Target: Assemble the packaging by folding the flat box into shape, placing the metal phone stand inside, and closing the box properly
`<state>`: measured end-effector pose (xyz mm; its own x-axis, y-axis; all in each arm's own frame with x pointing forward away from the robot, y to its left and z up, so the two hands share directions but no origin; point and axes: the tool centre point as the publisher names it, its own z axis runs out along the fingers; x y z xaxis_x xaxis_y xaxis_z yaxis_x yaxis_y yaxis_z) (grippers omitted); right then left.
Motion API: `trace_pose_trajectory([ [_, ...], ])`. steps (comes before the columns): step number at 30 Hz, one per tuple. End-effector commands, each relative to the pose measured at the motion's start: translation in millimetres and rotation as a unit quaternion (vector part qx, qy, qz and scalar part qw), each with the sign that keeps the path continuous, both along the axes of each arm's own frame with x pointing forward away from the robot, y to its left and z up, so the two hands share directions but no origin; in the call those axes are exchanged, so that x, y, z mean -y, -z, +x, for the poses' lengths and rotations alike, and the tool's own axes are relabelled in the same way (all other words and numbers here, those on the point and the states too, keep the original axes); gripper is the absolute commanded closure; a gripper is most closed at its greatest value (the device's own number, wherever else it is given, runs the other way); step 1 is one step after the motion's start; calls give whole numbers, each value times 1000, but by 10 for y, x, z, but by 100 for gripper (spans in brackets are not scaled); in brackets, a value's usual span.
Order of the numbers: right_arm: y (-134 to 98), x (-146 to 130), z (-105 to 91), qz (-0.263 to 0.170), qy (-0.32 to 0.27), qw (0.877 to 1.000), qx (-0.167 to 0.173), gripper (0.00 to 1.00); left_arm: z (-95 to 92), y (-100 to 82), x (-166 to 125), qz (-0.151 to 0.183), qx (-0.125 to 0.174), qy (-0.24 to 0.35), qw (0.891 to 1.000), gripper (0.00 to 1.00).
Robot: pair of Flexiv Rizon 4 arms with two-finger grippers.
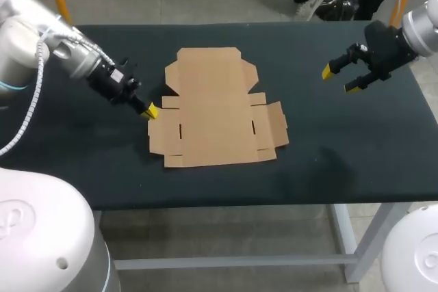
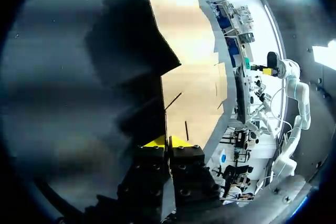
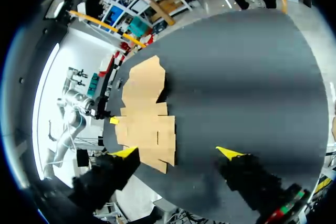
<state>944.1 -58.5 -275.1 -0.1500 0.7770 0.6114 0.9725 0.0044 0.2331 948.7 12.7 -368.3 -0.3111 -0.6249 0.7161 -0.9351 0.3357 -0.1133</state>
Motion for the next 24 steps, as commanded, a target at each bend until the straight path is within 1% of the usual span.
trace_pose_trajectory([
  [1, -9, 12, 3, 1, -2, 1000, -1, 0, 141, 70, -54, 2, -32, 32, 999, 100],
  [6, -9, 12, 3, 1, -2, 1000, -1, 0, 147, 65, -68, 4, -34, 44, 998, 100],
  [16, -9, 12, 3, 1, -2, 1000, -1, 0, 81, 101, -78, 3, -38, 59, 998, 100],
  [24, -9, 12, 3, 1, -2, 1000, -1, 0, 40, 108, -68, 4, -37, 52, 998, 100],
])
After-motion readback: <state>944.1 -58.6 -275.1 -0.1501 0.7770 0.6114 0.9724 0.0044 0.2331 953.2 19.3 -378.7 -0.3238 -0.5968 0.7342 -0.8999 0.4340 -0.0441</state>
